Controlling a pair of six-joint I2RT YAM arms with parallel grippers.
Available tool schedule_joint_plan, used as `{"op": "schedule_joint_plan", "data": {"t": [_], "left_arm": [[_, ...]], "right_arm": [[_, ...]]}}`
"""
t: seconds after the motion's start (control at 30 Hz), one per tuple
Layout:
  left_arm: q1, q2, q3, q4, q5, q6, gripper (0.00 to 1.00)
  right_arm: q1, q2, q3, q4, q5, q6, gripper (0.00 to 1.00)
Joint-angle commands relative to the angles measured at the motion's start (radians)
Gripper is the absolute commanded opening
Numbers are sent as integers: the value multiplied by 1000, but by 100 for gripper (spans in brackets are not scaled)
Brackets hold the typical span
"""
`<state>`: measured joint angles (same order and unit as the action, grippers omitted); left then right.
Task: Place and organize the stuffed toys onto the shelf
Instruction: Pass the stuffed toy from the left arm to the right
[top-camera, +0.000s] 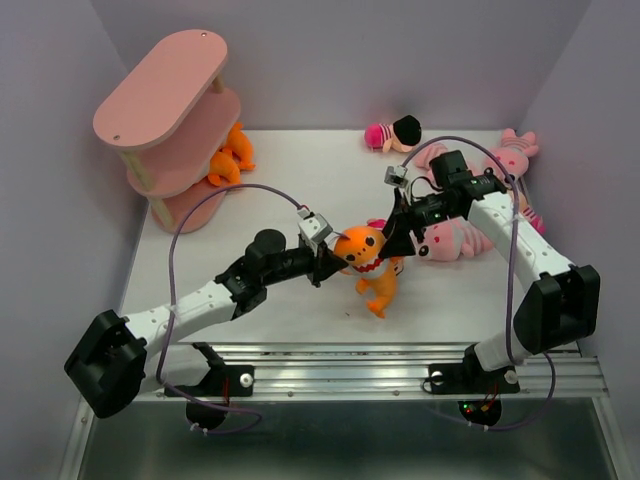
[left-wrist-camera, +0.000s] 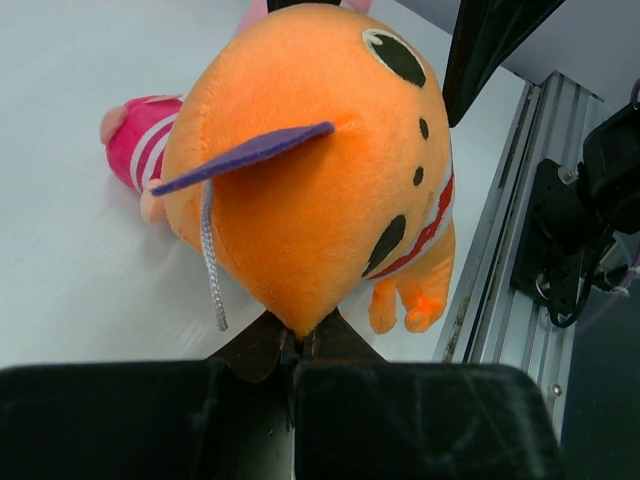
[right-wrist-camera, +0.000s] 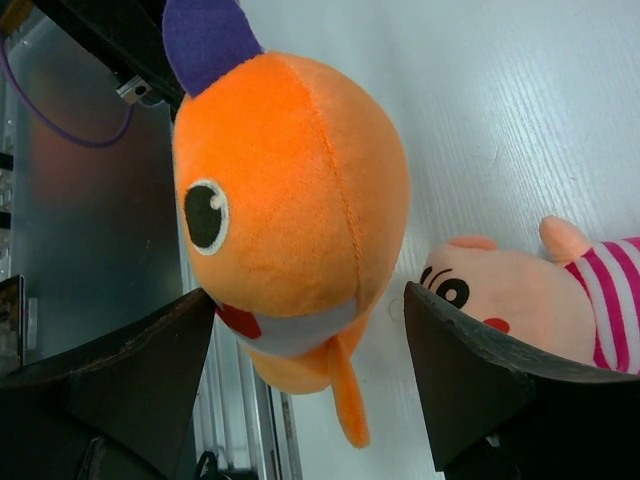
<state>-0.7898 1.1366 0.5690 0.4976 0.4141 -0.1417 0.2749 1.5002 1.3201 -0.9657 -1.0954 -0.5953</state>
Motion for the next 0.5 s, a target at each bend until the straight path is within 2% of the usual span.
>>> {"op": "schedule_joint_plan", "data": {"t": [0.0,0.13,0.2,0.23,0.33,0.37,0.47], "left_arm": [[-5,12,43,73,51,21,0],[-8,18,42,88,43,7,0],[-9,20,43,98,34,-4,0],[-9,20,43,99,23,-9,0],[-9,11,40,104,-9,-27,0],[-9,5,32,107,-18,-35,0],[-9,-29,8,105,-84,-61,2]], "right_arm": [[46,3,44,1,8,2,82],[105,6,41,35,34,31,80],[118,12,42,54,43,51,71],[130,14,44,59,45,55,56],[130,23,48,76,52,80,28],[130,23,47,78,63,87,15],[130,12,34,82,77,91,4]]}}
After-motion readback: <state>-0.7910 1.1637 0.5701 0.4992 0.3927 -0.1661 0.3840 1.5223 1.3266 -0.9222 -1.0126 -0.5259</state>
